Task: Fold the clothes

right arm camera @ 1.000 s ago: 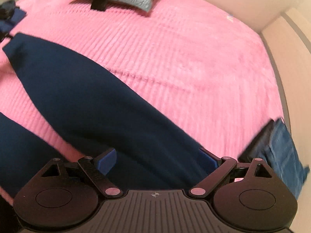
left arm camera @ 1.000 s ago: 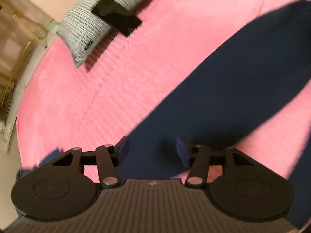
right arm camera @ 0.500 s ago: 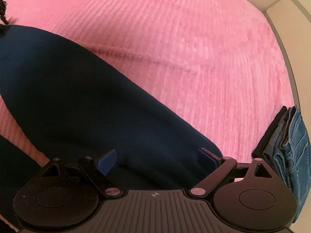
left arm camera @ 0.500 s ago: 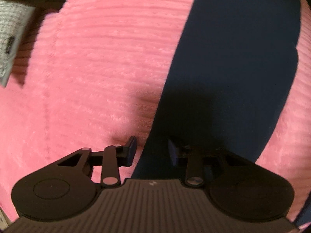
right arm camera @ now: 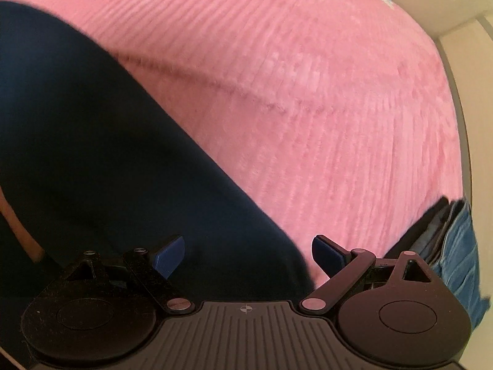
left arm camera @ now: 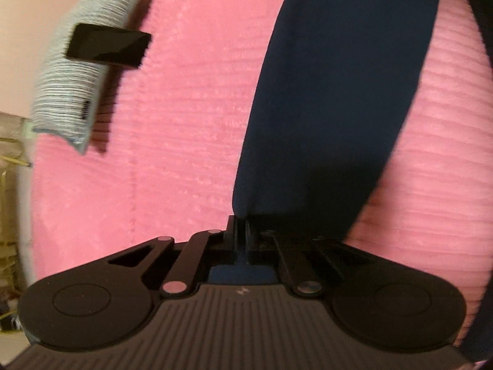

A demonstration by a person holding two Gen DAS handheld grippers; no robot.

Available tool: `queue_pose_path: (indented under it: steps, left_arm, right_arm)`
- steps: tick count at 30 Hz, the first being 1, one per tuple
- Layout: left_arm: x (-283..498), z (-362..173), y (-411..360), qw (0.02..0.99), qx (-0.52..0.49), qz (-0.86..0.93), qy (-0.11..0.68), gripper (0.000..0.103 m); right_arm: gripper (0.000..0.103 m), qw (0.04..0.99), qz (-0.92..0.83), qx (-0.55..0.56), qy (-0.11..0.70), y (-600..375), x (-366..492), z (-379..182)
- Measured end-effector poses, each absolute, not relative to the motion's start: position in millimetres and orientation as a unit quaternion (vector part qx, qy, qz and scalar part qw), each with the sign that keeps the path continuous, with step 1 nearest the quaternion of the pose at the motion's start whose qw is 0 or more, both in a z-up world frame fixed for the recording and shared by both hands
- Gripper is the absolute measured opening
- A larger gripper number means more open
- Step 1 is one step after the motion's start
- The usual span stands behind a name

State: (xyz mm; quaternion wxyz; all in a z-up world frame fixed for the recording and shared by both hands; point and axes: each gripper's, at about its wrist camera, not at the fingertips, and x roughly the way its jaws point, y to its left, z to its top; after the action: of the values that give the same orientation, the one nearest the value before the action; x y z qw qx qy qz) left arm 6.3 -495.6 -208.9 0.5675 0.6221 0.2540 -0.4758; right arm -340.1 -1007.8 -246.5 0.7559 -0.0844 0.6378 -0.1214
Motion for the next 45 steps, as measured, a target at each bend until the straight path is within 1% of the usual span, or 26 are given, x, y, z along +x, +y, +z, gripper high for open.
queue_pose_path:
  steps: [1, 2, 3, 8, 9, 10, 11, 12, 13, 14, 15, 19, 22, 24, 26, 27, 28, 30, 31, 33, 37, 40, 43, 45]
  left_arm:
    - [-2.3, -205.4, -494.8, 0.571, 0.623, -0.471, 0.252, 0.002]
    - [-8.4, -203.1, -491.6, 0.574, 0.626, -0.467, 0.249, 0.002]
    - [-14.1, -200.8, -487.7, 0.576, 0.628, -0.462, 0.247, 0.002]
    - [-37.0, -199.3, -489.4, 0.584, 0.648, -0.431, 0.231, 0.002]
    - [-41.4, -199.3, -490.0, 0.584, 0.654, -0.425, 0.226, 0.002]
    - [-46.1, -199.3, -490.5, 0.582, 0.66, -0.42, 0.221, 0.002]
    - [-47.5, -200.1, -492.7, 0.58, 0.667, -0.415, 0.216, 0.002]
    - [-51.0, -198.1, -494.4, 0.579, 0.673, -0.41, 0.21, 0.002]
    - [-54.9, -195.5, -496.0, 0.578, 0.678, -0.404, 0.205, 0.002]
    - [-60.9, -189.8, -494.9, 0.583, 0.68, -0.397, 0.199, 0.002]
    - [-67.2, -183.6, -493.3, 0.588, 0.682, -0.39, 0.194, 0.002]
    - [-98.6, -135.4, -487.7, 0.631, 0.666, -0.359, 0.169, 0.002]
    - [-147.2, -106.1, -460.4, 0.641, 0.661, -0.35, 0.172, 0.002]
    - [-183.2, -97.8, -436.8, 0.641, 0.657, -0.348, 0.193, 0.002]
    - [-221.3, -100.0, -411.6, 0.637, 0.65, -0.347, 0.229, 0.002]
    - [-239.6, -110.9, -401.5, 0.626, 0.652, -0.349, 0.248, 0.002]
    - [-257.8, -123.6, -391.9, 0.614, 0.654, -0.351, 0.268, 0.002]
    - [-284.9, -157.1, -380.4, 0.581, 0.667, -0.362, 0.295, 0.002]
    - [-295.4, -173.1, -376.5, 0.567, 0.669, -0.372, 0.305, 0.002]
    - [-313.1, -201.4, -369.6, 0.546, 0.671, -0.39, 0.317, 0.002]
    - [-323.3, -229.2, -356.1, 0.55, 0.654, -0.417, 0.311, 0.002]
    - [-313.6, -236.3, -342.5, 0.566, 0.638, -0.431, 0.296, 0.002]
    - [-307.7, -240.3, -326.3, 0.579, 0.627, -0.444, 0.273, 0.002]
    - [-304.3, -240.5, -316.9, 0.589, 0.625, -0.445, 0.253, 0.002]
  right_arm:
    - [0.088, 0.756, -0.108, -0.095, 0.638, -1012.3, -339.4, -252.3]
    - [0.075, 0.756, -0.095, -0.105, 0.639, -1016.7, -338.6, -258.1]
    - [0.071, 0.756, -0.082, -0.116, 0.639, -1021.2, -337.9, -264.0]
    - [0.07, 0.758, -0.027, -0.154, 0.633, -1043.9, -329.9, -295.8]
    - [0.068, 0.755, -0.012, -0.149, 0.638, -1046.0, -328.5, -302.3]
    - [0.062, 0.752, 0.003, -0.144, 0.643, -1048.0, -327.0, -308.7]
    - [0.043, 0.749, 0.018, -0.138, 0.648, -1050.0, -325.6, -315.0]
    - [0.018, 0.75, 0.031, -0.125, 0.649, -1049.0, -326.9, -315.8]
    - [0.008, 0.751, 0.03, -0.122, 0.649, -1046.6, -328.7, -313.2]
    - [0.004, 0.755, 0.022, -0.129, 0.642, -1041.1, -333.2, -306.3]
    - [0.004, 0.766, 0.013, -0.141, 0.628, -1035.0, -340.1, -295.5]
    - [0.004, 0.826, -0.044, -0.187, 0.53, -1002.5, -398.7, -220.6]
    - [0.004, 0.849, -0.061, -0.225, 0.474, -953.1, -473.5, -176.4]
    - [0.004, 0.857, -0.053, -0.233, 0.457, -914.7, -528.0, -166.6]
    - [0.004, 0.855, -0.045, -0.23, 0.463, -880.6, -575.4, -177.8]
    - [0.005, 0.85, -0.037, -0.215, 0.478, -868.6, -592.1, -190.1]
    - [0.009, 0.842, -0.03, -0.201, 0.5, -857.5, -605.0, -206.1]
    - [0.065, 0.822, -0.037, -0.183, 0.538, -840.6, -621.3, -237.9]
    - [0.066, 0.816, -0.047, -0.172, 0.55, -834.8, -626.7, -249.5]
    - [0.066, 0.819, -0.078, -0.126, 0.555, -829.1, -627.6, -254.0]
    - [0.066, 0.817, -0.153, -0.019, 0.556, -822.1, -625.4, -258.6]
    - [0.066, 0.806, -0.238, 0.082, 0.536, -823.7, -624.5, -259.7]
    - [0.066, 0.795, -0.317, 0.164, 0.491, -823.2, -627.8, -257.1]
    - [0.066, 0.797, -0.347, 0.176, 0.462, -819.2, -622.6, -256.5]
